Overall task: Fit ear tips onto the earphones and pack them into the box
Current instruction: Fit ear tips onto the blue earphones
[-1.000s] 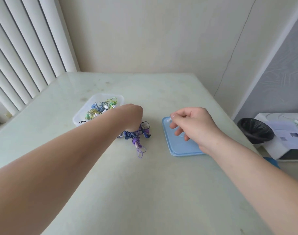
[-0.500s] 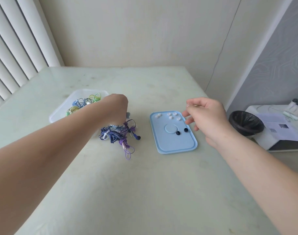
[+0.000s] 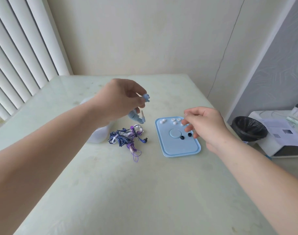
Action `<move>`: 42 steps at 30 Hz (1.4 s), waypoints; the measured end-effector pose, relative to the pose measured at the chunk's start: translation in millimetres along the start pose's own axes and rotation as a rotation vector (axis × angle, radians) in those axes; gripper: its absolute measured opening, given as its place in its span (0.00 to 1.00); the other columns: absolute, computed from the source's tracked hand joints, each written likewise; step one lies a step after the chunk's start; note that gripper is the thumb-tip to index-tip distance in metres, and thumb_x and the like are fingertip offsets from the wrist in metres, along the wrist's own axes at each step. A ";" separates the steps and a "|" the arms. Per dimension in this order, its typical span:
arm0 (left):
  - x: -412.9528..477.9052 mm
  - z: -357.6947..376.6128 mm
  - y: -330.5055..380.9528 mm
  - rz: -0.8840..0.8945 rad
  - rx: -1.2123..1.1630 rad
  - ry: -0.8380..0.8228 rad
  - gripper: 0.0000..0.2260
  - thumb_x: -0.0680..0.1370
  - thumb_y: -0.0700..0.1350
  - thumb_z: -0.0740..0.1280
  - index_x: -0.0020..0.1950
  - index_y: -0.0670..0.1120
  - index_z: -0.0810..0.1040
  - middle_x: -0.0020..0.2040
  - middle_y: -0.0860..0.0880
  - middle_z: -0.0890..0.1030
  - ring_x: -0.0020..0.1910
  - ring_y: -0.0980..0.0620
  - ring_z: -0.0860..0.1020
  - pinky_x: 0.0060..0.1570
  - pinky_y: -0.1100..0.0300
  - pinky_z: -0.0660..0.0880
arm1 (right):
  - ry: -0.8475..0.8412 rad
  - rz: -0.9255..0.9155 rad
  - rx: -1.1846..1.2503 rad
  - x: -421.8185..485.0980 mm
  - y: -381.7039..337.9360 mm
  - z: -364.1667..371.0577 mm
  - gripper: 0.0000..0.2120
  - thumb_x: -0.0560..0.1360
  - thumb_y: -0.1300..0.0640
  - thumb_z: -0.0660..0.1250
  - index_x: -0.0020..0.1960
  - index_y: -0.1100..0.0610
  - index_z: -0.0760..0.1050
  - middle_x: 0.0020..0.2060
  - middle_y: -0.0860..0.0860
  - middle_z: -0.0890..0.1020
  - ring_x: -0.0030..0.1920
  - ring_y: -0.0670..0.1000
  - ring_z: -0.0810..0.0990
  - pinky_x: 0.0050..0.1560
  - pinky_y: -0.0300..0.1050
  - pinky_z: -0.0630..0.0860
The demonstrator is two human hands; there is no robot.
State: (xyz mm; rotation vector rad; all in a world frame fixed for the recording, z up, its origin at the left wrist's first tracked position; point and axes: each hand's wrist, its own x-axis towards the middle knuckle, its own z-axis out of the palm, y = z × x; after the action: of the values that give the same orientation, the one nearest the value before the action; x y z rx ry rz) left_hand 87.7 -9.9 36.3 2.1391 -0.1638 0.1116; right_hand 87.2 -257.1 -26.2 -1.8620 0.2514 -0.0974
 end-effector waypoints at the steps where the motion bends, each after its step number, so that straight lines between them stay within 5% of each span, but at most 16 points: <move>1: -5.6 4.0 1.8 -0.022 -0.078 -0.035 0.04 0.79 0.42 0.73 0.52 0.49 0.85 0.42 0.50 0.88 0.35 0.55 0.82 0.38 0.62 0.78 | 0.005 0.004 -0.002 -0.3 0.8 -1.4 0.08 0.76 0.62 0.66 0.49 0.53 0.82 0.42 0.53 0.87 0.35 0.51 0.82 0.31 0.43 0.72; 5: -26.5 32.9 -8.3 -0.161 -0.389 -0.188 0.06 0.79 0.42 0.73 0.55 0.43 0.85 0.45 0.45 0.86 0.38 0.48 0.79 0.43 0.53 0.75 | 0.017 0.011 -0.032 -2.1 5.6 -11.9 0.07 0.76 0.62 0.66 0.49 0.54 0.82 0.43 0.53 0.87 0.35 0.50 0.82 0.30 0.42 0.72; 14: -48.3 90.6 -39.2 -0.362 -0.884 -0.282 0.04 0.82 0.42 0.69 0.53 0.42 0.82 0.42 0.45 0.81 0.32 0.51 0.76 0.37 0.58 0.78 | -0.028 -0.069 -0.268 19.9 19.4 -20.0 0.05 0.77 0.58 0.68 0.45 0.51 0.82 0.39 0.48 0.84 0.37 0.49 0.81 0.34 0.40 0.72; 20: -53.7 105.0 -54.0 -0.344 -0.988 -0.273 0.01 0.81 0.42 0.68 0.51 0.44 0.78 0.41 0.45 0.79 0.32 0.51 0.74 0.37 0.57 0.76 | -0.150 -0.124 -0.562 52.2 21.0 -5.0 0.07 0.79 0.57 0.67 0.47 0.52 0.84 0.43 0.49 0.85 0.39 0.48 0.80 0.37 0.39 0.72; 25: -53.3 105.1 -61.0 -0.335 -1.012 -0.247 0.03 0.83 0.42 0.65 0.52 0.42 0.75 0.41 0.43 0.80 0.30 0.50 0.73 0.35 0.55 0.73 | -0.170 -0.131 -0.713 66.2 26.5 1.4 0.06 0.79 0.56 0.69 0.47 0.54 0.84 0.46 0.52 0.87 0.48 0.56 0.84 0.48 0.48 0.80; 30: -54.1 105.4 -60.6 -0.310 -0.966 -0.236 0.09 0.78 0.45 0.68 0.55 0.43 0.74 0.48 0.41 0.85 0.30 0.49 0.76 0.39 0.53 0.68 | -0.179 -0.174 -0.757 64.1 26.8 -0.2 0.07 0.77 0.57 0.68 0.42 0.53 0.83 0.41 0.49 0.86 0.47 0.56 0.85 0.50 0.52 0.82; 33: -56.5 105.0 -58.6 -0.309 -0.959 -0.233 0.04 0.80 0.43 0.68 0.53 0.44 0.75 0.53 0.41 0.86 0.30 0.48 0.76 0.31 0.60 0.72 | -0.141 -0.217 -0.635 45.8 17.6 -2.3 0.07 0.77 0.57 0.68 0.43 0.53 0.84 0.39 0.49 0.86 0.42 0.53 0.85 0.45 0.47 0.82; 37: -58.1 105.8 -58.5 -0.266 -0.946 -0.230 0.05 0.81 0.42 0.68 0.54 0.42 0.76 0.54 0.43 0.86 0.30 0.49 0.76 0.28 0.62 0.72 | -0.117 -0.134 -0.172 -4.1 7.7 2.3 0.03 0.76 0.60 0.72 0.44 0.56 0.85 0.37 0.53 0.87 0.34 0.49 0.84 0.31 0.43 0.77; 42: -60.5 107.7 -56.6 -0.247 -0.963 -0.219 0.11 0.77 0.42 0.72 0.56 0.38 0.79 0.41 0.43 0.81 0.29 0.50 0.76 0.30 0.60 0.75 | -0.152 0.090 0.323 -49.6 22.2 11.0 0.04 0.75 0.67 0.74 0.50 0.63 0.84 0.41 0.60 0.87 0.37 0.52 0.84 0.38 0.45 0.81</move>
State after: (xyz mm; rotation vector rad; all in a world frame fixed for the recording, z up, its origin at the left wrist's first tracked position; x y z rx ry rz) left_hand 38.8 -65.5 -77.6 1.1878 -0.0550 -0.2962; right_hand 38.3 -242.1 -47.6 -1.5265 0.2005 0.0621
